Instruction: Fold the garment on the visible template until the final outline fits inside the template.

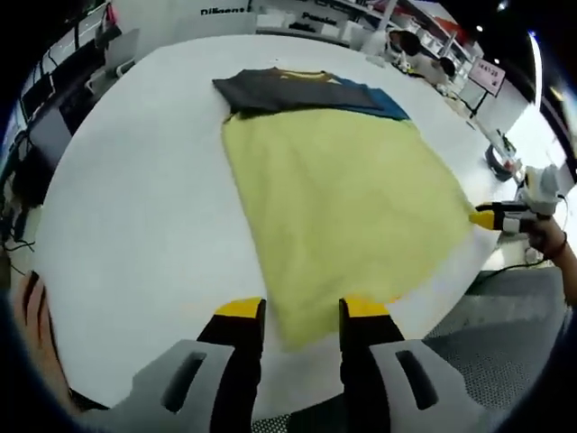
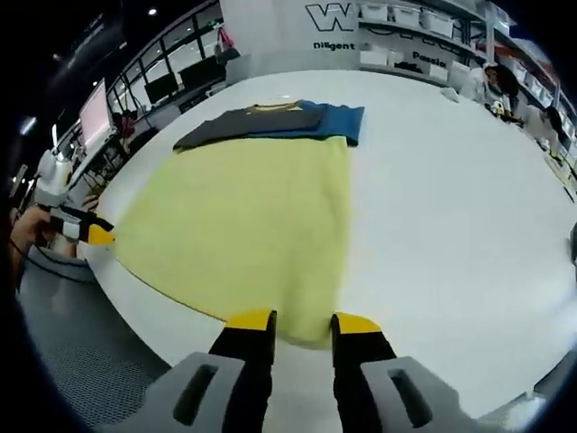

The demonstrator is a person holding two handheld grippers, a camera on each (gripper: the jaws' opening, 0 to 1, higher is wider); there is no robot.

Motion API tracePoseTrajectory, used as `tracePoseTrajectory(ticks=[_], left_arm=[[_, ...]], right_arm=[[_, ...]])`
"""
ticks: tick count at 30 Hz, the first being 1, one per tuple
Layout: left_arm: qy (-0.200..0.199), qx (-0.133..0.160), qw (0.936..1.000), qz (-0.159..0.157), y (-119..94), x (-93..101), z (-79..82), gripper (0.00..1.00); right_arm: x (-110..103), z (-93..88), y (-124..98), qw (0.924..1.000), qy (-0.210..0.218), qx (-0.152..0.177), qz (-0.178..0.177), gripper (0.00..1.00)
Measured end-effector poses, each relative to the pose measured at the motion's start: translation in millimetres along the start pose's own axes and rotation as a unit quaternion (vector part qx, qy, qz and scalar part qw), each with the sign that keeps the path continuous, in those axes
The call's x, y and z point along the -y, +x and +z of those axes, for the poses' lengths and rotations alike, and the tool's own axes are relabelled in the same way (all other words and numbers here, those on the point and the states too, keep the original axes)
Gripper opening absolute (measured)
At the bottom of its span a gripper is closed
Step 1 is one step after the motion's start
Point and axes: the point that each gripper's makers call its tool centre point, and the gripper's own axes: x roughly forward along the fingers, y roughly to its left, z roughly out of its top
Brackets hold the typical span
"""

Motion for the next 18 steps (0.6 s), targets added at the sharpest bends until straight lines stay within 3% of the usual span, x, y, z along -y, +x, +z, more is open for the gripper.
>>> tracePoseTrajectory(ticks=[3,4,5,10,15,18], left_arm=[[0.015,-0.013,0.9995,0.027,0.4,-8.8,-3.2,0.11],[0.031,-0.001,0.9993,0.021,1.3,-6.8,2.4,0.11],[0.026,-0.015,0.9993,0.020,-0.3,-5.7,-1.4,0.10],[0.033,-0.026,0.9990,0.014,0.4,-4.1,-0.1,0.07],[0.071,-0.024,0.9970,0.020,-1.7,-2.0,-3.4,0.06],[0.070,-0.033,0.9967,0.022,-3.4,-4.5,-6.4,0.06]], right_arm=[[2.4,0.6,0.6,1.0000,0.002,-0.004,-0.003,0.09],[2.6,1.0,0.7,1.0000,0.004,-0.004,-0.003,0.08],[3.2,0.9,0.8,1.0000,0.004,-0.005,-0.004,0.07],[1.1,3.3,-0.6,1.0000,-0.005,-0.002,0.001,0.00],[-1.5,1.9,-3.3,0.9989,-0.044,-0.013,-0.006,0.00],[-5.1,-3.5,-4.8,0.9971,-0.068,-0.034,-0.002,0.00]])
